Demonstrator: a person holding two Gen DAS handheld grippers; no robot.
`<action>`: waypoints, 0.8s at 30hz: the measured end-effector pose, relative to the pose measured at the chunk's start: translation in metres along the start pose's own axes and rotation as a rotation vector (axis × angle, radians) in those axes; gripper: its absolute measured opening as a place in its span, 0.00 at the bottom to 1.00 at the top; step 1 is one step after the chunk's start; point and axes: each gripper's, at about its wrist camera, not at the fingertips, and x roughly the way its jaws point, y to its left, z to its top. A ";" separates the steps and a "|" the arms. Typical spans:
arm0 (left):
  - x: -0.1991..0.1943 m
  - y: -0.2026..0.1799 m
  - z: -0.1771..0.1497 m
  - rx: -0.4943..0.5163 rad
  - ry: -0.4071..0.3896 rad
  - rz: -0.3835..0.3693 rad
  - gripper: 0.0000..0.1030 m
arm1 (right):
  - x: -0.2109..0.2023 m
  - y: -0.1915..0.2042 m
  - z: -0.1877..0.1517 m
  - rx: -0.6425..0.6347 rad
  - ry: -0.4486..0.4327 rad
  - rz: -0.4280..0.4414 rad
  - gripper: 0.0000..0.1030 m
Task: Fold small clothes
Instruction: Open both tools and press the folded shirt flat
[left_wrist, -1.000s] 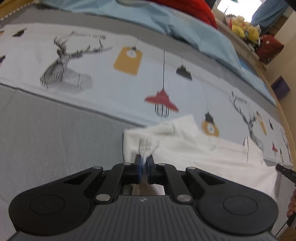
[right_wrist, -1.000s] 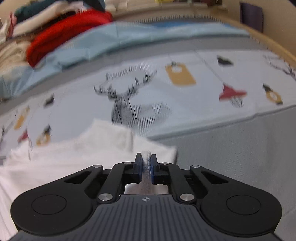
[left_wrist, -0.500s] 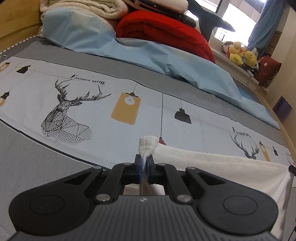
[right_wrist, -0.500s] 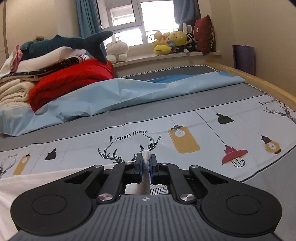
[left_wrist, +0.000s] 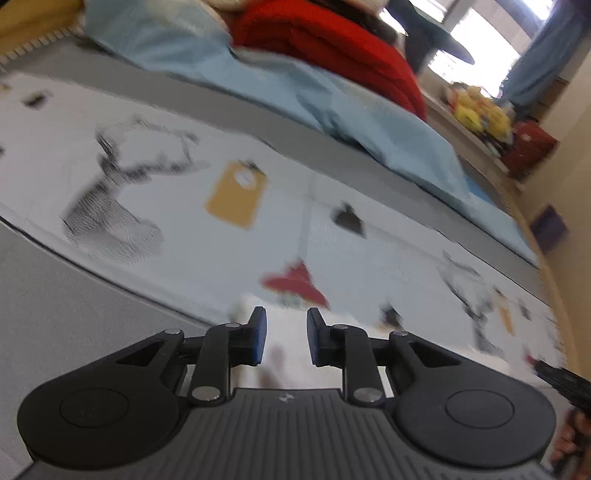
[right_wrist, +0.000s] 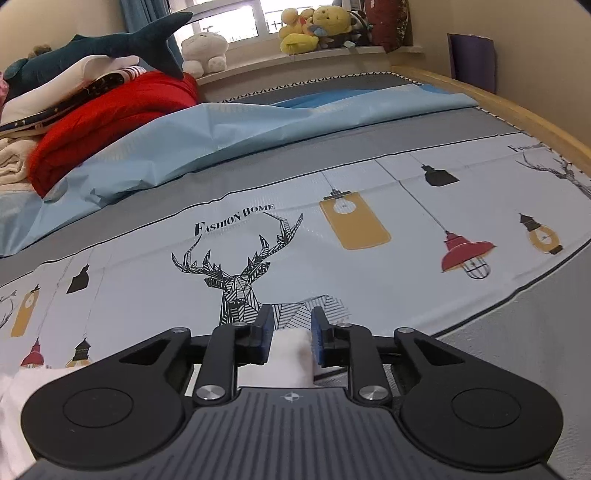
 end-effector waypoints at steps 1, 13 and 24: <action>0.001 0.000 -0.003 0.009 0.056 -0.041 0.24 | -0.005 -0.001 -0.001 -0.001 0.014 0.022 0.22; 0.008 0.000 -0.087 0.392 0.546 0.023 0.19 | -0.033 0.007 -0.072 -0.348 0.496 0.208 0.23; -0.003 -0.001 -0.113 0.444 0.591 0.145 0.19 | -0.057 0.006 -0.110 -0.452 0.591 0.113 0.22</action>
